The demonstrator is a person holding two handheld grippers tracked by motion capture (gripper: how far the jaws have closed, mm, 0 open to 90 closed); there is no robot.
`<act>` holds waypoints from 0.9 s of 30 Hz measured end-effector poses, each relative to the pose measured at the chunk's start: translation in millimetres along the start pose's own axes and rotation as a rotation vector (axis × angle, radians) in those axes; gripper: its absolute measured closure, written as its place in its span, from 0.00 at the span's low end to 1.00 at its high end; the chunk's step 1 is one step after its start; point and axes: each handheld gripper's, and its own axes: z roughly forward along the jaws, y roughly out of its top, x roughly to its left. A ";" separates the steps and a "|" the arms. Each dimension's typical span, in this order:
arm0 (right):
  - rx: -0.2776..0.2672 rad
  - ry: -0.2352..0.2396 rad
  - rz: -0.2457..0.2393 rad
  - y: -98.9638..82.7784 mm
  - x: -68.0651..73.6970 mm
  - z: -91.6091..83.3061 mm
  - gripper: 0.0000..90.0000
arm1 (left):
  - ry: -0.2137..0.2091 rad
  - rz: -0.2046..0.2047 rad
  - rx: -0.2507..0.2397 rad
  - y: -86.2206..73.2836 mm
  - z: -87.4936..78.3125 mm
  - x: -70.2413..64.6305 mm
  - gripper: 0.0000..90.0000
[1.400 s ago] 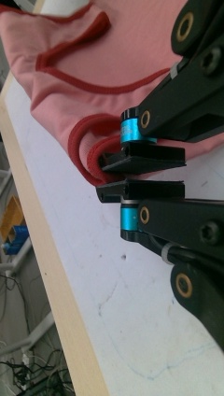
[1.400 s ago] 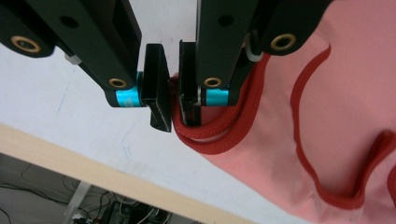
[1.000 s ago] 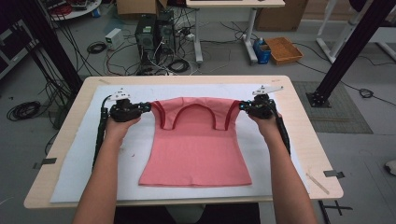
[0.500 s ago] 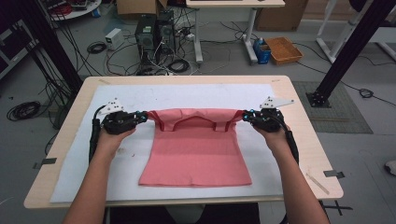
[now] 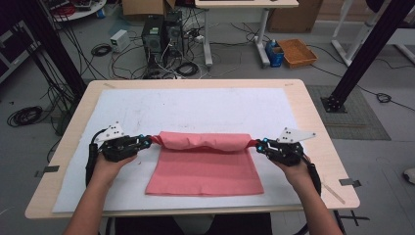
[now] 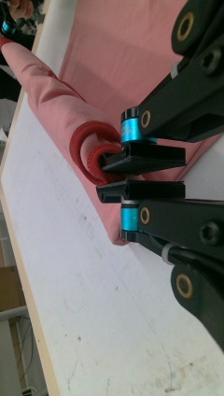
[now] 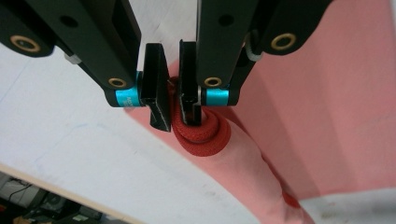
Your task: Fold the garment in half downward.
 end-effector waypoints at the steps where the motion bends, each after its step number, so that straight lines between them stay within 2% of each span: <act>1: 0.006 0.006 -0.007 -2.4 2.7 -1.7 0.93 | -0.005 0.004 0.003 -1.6 -2.4 -2.8 0.93; 8: 0.012 0.027 -0.004 -13.4 12.9 -15.0 0.92 | -0.029 0.024 0.036 -18.5 -15.3 -19.6 0.92; 9: 0.009 0.031 -0.009 -14.4 14.0 -16.0 0.92 | -0.032 0.023 0.038 -20.7 -17.4 -21.5 0.91; 11: 0.019 0.045 -0.016 -18.2 18.8 -20.1 0.87 | -0.031 0.017 0.048 -23.0 -20.8 -24.2 0.82; 14: 0.035 0.052 0.000 -24.1 21.6 -27.3 0.74 | -0.032 -0.020 0.053 -24.4 -26.0 -23.7 0.62; 16: 0.029 0.059 0.044 -27.9 18.9 -34.6 0.67 | -0.036 -0.056 0.044 -23.8 -28.2 -21.2 0.56; 19: 0.008 0.041 0.098 -30.7 13.2 -46.0 0.61 | -0.039 -0.123 0.049 -22.0 -24.5 -20.5 0.47; 22: 0.011 0.020 0.122 -30.2 13.0 -47.9 0.60 | -0.060 -0.147 0.044 -19.1 -15.9 -26.3 0.43; 25: 0.046 0.020 0.160 -30.7 15.9 -38.5 0.56 | -0.085 -0.150 0.055 -18.9 -6.4 -34.8 0.42; 27: 0.067 0.026 0.161 -31.0 18.0 -31.8 0.54 | -0.111 -0.153 0.068 -21.3 -0.2 -40.3 0.42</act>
